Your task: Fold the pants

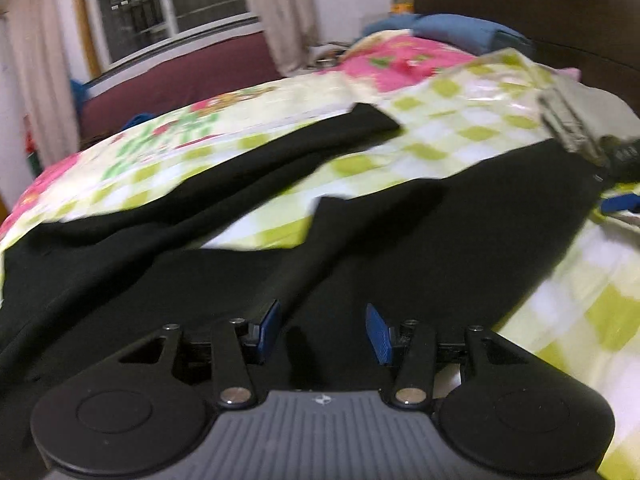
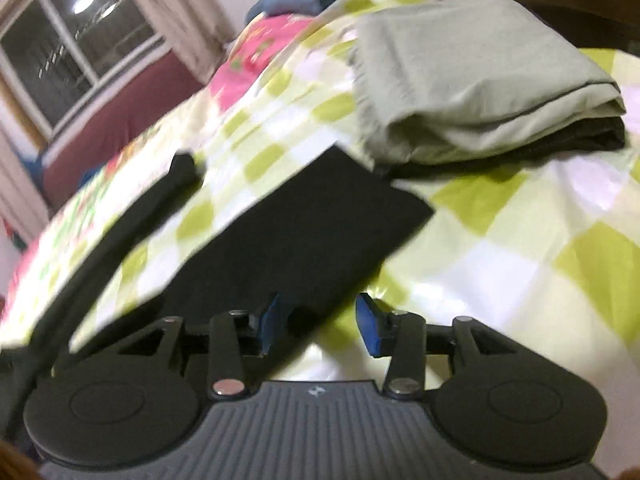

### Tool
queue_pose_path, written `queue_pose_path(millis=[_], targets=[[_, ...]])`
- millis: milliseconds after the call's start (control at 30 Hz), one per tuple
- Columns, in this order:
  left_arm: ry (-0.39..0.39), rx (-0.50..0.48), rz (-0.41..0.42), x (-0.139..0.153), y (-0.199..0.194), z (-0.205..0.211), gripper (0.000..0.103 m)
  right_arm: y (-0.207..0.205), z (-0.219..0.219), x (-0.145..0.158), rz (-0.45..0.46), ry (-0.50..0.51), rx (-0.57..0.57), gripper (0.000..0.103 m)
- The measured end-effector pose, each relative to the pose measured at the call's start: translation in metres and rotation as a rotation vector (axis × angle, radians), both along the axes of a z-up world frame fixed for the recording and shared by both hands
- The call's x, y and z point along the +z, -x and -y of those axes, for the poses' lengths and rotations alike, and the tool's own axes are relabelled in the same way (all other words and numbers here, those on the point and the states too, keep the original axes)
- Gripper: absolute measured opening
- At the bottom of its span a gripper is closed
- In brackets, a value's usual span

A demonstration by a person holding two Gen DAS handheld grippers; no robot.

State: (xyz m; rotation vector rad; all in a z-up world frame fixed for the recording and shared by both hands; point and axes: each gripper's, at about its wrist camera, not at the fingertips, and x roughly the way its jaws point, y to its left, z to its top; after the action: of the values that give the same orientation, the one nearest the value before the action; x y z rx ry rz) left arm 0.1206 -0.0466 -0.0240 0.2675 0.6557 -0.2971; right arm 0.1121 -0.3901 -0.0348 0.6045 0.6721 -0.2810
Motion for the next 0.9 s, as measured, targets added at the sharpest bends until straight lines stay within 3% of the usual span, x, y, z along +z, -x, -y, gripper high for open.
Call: queue_pose_path(millis=[67,133,233,300,400,500,567,700,767,900], targets=[[-0.003,-0.027,-0.006,0.001,-0.007,0.015,0.062,-0.009,0.014,-0.004,0.034,-0.061,-0.023,0.057],[-0.012,-0.042,-0.018,-0.001,-0.011,0.025,0.062,-0.013,0.024,-0.008,0.051,-0.120,-0.045,0.054],[-0.026,-0.047,-0.037,-0.004,-0.015,0.038,0.062,-0.015,0.038,-0.013,0.042,-0.180,-0.050,0.006],[-0.029,-0.052,-0.036,-0.007,-0.011,0.050,0.062,-0.004,0.047,-0.008,0.065,-0.217,-0.044,0.006],[-0.009,-0.082,-0.020,-0.004,-0.002,0.061,0.062,0.020,0.054,0.012,0.113,-0.144,-0.028,0.005],[-0.039,-0.124,-0.059,-0.014,-0.002,0.081,0.067,0.020,0.057,0.008,0.018,-0.037,-0.048,0.006],[-0.095,-0.121,-0.080,-0.019,0.000,0.089,0.067,0.019,0.059,-0.002,-0.041,-0.045,-0.066,0.010],[-0.113,-0.107,-0.027,0.013,0.024,0.074,0.068,0.043,0.051,0.014,0.011,0.037,-0.089,0.022],[-0.136,-0.097,0.019,0.032,0.033,0.060,0.069,0.053,0.046,0.022,0.028,0.073,-0.092,0.022],[-0.106,-0.020,0.066,0.054,0.030,0.024,0.072,0.069,0.025,0.042,0.085,0.103,0.036,0.027]])
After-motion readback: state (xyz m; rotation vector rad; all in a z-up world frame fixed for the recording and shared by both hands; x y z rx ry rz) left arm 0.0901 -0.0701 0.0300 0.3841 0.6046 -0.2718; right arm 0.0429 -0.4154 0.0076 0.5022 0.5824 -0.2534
